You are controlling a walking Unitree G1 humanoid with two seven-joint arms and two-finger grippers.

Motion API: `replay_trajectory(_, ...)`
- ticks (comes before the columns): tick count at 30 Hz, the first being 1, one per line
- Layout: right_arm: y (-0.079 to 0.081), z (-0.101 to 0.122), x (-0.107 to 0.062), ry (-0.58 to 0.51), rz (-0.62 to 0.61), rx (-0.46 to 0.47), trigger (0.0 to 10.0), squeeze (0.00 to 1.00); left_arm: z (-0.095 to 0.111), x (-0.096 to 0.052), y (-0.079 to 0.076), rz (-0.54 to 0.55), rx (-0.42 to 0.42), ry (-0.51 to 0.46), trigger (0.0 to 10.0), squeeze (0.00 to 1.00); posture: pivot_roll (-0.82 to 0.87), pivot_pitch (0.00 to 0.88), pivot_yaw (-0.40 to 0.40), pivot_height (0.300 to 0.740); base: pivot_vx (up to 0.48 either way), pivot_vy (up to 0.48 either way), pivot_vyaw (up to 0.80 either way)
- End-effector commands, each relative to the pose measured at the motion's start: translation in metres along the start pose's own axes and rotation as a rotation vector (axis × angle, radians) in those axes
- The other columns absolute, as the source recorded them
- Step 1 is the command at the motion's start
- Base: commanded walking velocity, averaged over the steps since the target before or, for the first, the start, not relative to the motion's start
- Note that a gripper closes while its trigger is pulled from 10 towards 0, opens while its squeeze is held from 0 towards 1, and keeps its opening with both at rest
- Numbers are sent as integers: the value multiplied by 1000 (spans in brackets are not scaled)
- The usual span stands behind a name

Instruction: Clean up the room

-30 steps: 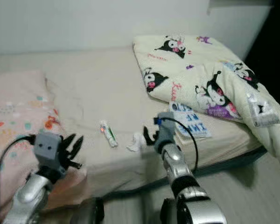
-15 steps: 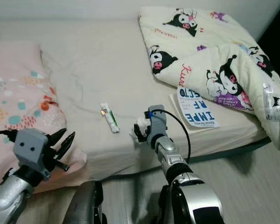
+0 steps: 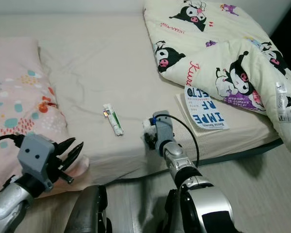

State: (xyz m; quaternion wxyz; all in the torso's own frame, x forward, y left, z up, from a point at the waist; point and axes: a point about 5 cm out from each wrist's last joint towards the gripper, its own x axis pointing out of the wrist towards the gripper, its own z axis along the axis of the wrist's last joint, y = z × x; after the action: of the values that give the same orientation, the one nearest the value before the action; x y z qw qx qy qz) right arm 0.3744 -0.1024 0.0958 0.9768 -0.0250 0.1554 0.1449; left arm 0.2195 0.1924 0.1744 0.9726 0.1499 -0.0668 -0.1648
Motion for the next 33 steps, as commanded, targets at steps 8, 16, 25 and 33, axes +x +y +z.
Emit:
replay_trajectory(8,-4,-9,-2,11,-22,26,0,0,2,1,1,-6,5,10,10000,0,346,320,-109,586,0,0,0)
replay_trajectory(16,-6,-7,-3,-32,-33,72,0,0,-3,12,-1,-8,-14,3,10000,0,290,254,-108,586,0,0,0)
replay_trajectory(25,-1,3,-14,-266,-8,43,0,0,-18,56,-15,0,-117,-42,10000,0,121,86,-47,586,0,0,0)
replay_trajectory(33,-12,3,-45,-417,-110,-98,10000,0,-30,80,-25,53,-219,12,10000,0,44,19,14,586,0,0,0)
